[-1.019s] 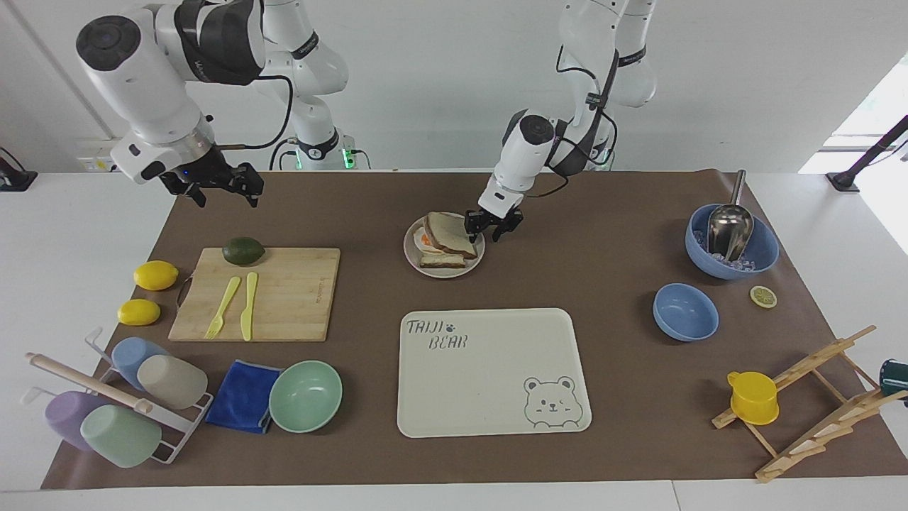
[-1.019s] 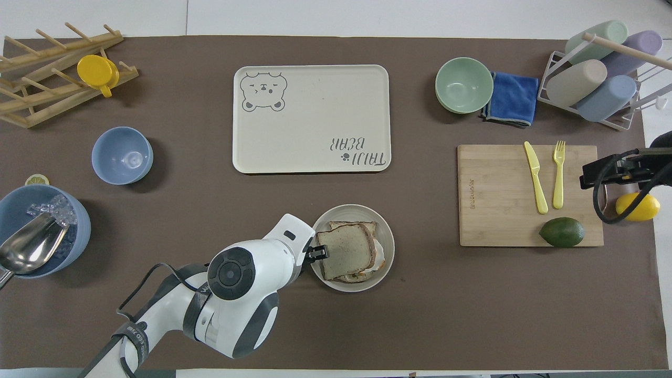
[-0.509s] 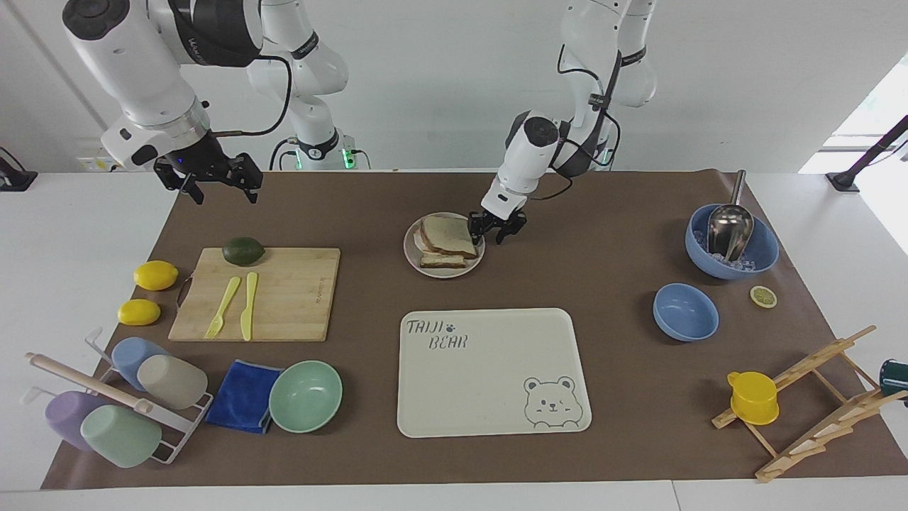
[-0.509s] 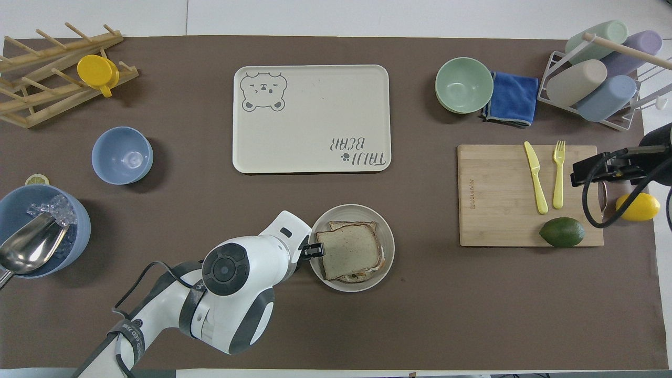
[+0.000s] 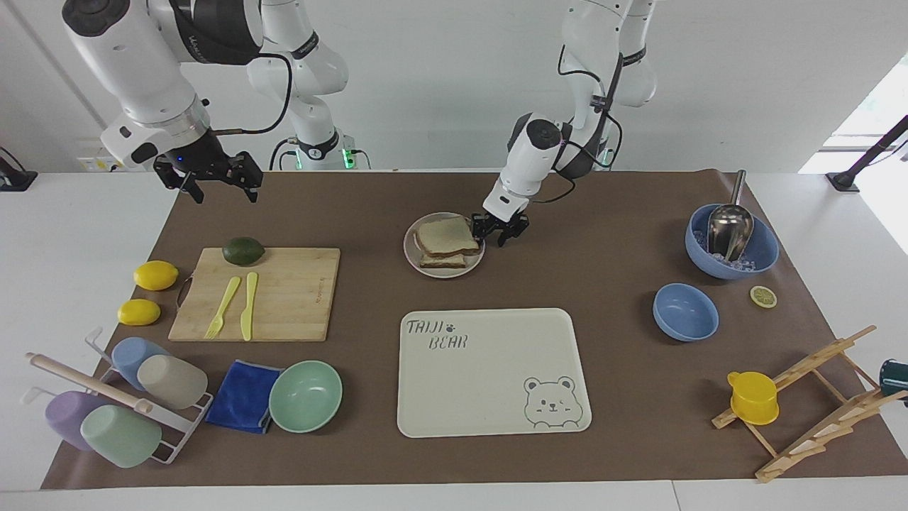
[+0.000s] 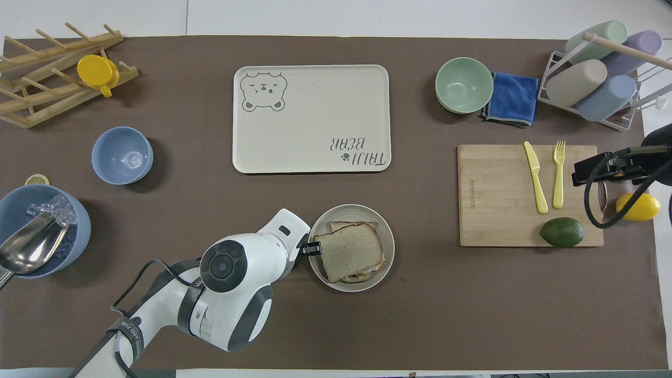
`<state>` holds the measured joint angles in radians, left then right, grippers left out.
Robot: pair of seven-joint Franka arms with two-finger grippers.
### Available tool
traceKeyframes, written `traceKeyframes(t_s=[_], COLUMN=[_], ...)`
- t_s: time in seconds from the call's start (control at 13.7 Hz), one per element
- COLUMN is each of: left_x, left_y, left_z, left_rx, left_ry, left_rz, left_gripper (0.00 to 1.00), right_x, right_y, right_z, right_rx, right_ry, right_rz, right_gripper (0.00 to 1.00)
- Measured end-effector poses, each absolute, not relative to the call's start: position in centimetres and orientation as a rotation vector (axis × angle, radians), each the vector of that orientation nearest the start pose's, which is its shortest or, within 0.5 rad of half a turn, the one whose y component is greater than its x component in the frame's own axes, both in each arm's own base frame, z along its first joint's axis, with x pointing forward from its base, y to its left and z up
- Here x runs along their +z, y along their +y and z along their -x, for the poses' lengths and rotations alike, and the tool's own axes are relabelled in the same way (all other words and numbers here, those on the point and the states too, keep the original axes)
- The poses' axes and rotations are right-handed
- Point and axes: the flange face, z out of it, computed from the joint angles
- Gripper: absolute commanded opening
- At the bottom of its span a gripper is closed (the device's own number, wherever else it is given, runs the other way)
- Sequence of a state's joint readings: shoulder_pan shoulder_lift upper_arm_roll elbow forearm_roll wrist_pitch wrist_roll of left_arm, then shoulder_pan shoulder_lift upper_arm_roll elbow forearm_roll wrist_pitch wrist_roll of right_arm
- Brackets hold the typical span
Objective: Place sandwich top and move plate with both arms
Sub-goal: 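Grasp the plate rim nearest the robot with the left gripper, then slide the plate with the left gripper onto the bear tray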
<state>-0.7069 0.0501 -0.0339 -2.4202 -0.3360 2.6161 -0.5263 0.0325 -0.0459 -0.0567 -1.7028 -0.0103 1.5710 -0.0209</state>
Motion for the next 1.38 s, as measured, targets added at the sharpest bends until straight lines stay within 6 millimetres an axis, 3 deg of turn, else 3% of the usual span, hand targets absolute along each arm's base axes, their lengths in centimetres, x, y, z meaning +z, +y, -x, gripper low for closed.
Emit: traceKeyframes(t_s=[0.15, 0.58, 1.38], left_x=[30.18, 30.38, 30.76], left_y=[-33.51, -33.87, -34.07], left_z=[-37.62, -37.56, -37.90], left_rx=[-0.008, -0.015, -0.027], left_ry=[-0.105, -0.088, -0.085], left_rz=[3.380, 3.385, 3.391], left_gripper=[0.31, 0.00, 0.00], right_x=[58.74, 58.74, 58.74], right_y=[-1.48, -1.48, -1.48], right_z=[-53.59, -53.59, -53.59], right_rx=[0.136, 0.136, 0.136], right_ry=[0.005, 0.005, 0.005], right_rz=[3.144, 3.144, 3.144], right_gripper=[1.00, 1.00, 1.00])
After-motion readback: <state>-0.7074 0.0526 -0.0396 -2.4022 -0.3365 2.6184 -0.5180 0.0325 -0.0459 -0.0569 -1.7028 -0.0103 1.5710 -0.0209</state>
